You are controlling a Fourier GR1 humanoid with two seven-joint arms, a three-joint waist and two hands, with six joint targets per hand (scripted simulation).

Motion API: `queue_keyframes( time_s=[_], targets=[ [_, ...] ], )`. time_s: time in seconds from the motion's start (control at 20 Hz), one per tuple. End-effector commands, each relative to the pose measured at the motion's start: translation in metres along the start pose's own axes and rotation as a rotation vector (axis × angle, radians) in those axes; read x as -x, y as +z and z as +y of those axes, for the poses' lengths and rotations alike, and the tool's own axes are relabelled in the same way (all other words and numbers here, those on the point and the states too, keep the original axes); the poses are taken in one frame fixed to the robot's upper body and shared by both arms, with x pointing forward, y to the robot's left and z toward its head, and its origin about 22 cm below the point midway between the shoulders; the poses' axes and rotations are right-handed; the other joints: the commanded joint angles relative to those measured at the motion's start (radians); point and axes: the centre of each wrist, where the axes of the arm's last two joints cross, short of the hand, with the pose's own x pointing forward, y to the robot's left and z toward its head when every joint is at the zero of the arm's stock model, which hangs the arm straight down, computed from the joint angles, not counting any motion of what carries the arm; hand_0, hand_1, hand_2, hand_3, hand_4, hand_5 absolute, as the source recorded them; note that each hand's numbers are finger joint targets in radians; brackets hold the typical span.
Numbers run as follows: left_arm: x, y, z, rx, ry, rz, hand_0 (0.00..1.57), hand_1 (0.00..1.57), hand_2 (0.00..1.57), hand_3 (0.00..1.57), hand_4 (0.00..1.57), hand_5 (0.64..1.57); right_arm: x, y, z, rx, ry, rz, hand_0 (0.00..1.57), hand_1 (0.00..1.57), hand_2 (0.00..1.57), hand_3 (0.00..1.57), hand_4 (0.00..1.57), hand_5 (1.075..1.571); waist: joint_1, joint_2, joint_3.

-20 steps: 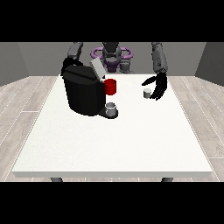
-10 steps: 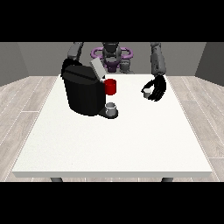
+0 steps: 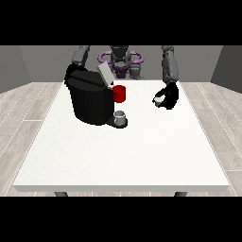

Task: Insert the coffee pod into the coffee machine and close the lid

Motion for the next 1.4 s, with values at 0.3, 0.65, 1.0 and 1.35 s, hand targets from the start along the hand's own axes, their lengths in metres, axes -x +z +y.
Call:
queue_keyframes(
  time_s=[0.3,0.65,1.0,1.35],
  targets=[
    [-0.027,-0.020,0.024,0.102,-0.001,-0.149,1.48,1.48,1.47,1.41,0.63,1.571,0.027,0.005,-0.012,0.053,-0.021,0.119,0.00,0.00,0.00,0.00,0.46,1.571,0.048,-0.093,-0.0032],
    [-0.078,-0.046,0.057,0.121,0.035,-0.211,1.24,1.24,1.33,1.32,0.53,1.571,0.038,0.007,-0.007,0.034,-0.006,0.135,0.00,0.00,0.00,0.00,0.44,1.571,0.027,-0.128,-0.0032],
    [-0.090,-0.051,0.060,0.106,0.020,-0.235,1.23,1.23,1.32,1.29,0.57,1.571,0.034,0.018,0.019,-0.029,-0.022,0.132,0.00,0.00,0.00,0.00,0.48,1.571,-0.013,-0.138,-0.0036],
    [-0.154,-0.070,0.104,0.013,0.011,-0.298,1.26,1.26,1.33,1.28,0.54,1.571,0.016,-0.006,0.009,-0.046,-0.032,0.071,0.00,0.00,0.00,0.00,0.52,1.571,-0.048,-0.103,-0.0033]
  ],
)
